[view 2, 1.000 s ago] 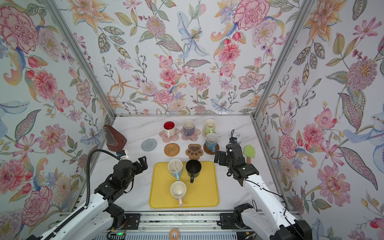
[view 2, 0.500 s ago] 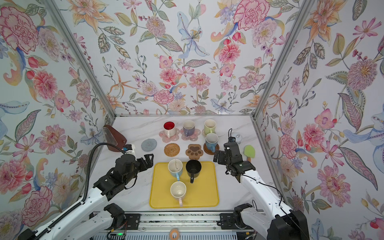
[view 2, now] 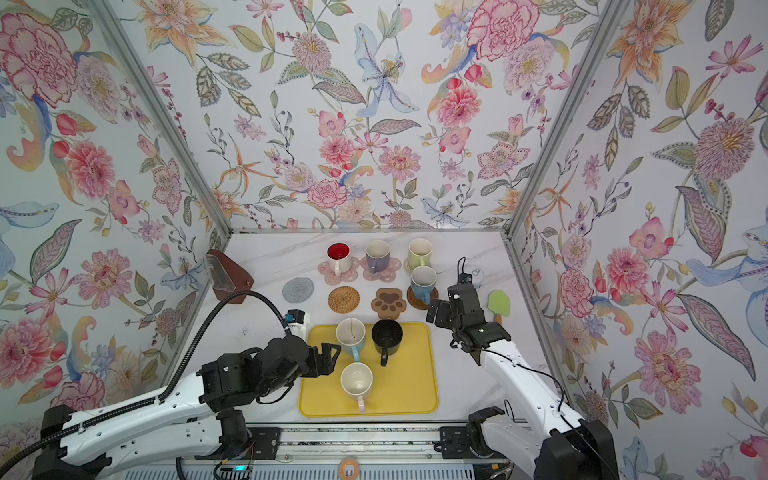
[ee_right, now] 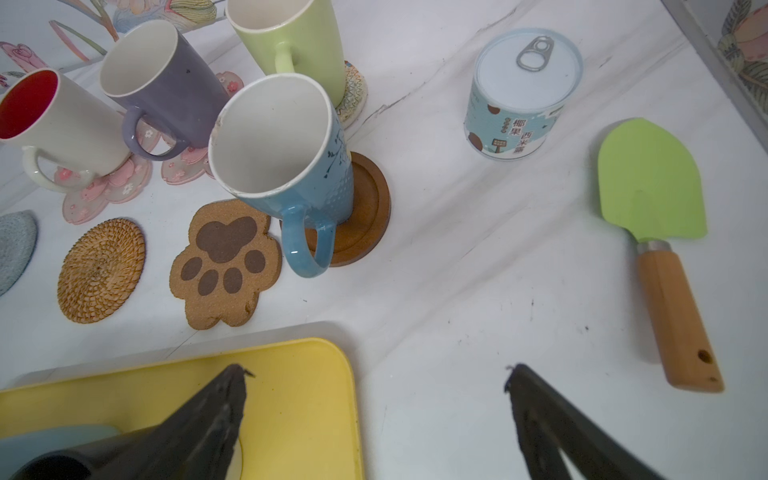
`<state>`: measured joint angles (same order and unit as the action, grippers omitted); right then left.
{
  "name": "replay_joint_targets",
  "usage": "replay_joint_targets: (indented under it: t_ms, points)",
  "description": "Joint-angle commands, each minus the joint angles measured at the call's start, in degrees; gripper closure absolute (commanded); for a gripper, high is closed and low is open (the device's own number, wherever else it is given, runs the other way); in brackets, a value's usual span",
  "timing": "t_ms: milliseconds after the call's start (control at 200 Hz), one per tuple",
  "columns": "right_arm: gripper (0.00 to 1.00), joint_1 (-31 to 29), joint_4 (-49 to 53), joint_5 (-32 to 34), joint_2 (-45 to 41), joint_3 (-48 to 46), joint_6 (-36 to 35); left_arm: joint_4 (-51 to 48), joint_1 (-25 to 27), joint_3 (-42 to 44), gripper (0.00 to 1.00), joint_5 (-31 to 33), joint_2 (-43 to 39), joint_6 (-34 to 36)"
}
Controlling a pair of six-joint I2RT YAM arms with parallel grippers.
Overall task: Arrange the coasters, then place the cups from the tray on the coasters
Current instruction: 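Swing the left gripper over the tray above the pink-handled cream mug, then lower the left gripper onto the pink-handled cream mug and grasp it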
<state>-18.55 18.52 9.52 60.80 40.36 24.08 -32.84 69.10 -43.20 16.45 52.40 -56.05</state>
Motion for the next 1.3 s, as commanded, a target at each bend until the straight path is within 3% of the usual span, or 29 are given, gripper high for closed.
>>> replay_joint_targets:
  t_ms: [0,270,460,786,951,1296]
  points:
    - [0.01,0.2,-0.2,0.7,0.7,0.3,1.2,-5.6,5.6,-1.8,0.07,4.0,1.8,-7.6]
    - [0.01,0.0,-0.2,0.9,0.0,-0.3,1.2,-8.1,18.4,-4.5,0.11,5.0,8.2,-17.5]
    - [0.01,0.0,-0.1,0.6,-0.8,-0.8,1.1,-15.1,23.8,-9.9,0.12,2.9,14.1,-22.3]
    - [0.01,0.0,-0.9,-0.4,-1.1,-2.1,0.7,-8.7,22.5,-10.4,0.19,0.0,21.9,-19.8]
    - [0.01,0.0,-1.0,-0.6,-1.1,-2.7,0.8,-4.6,19.8,-9.8,0.28,-4.2,24.7,-17.2]
    - [0.01,0.2,-1.6,-0.7,-1.1,-3.8,0.6,-5.4,17.2,-12.2,0.36,-8.0,29.8,-14.3]
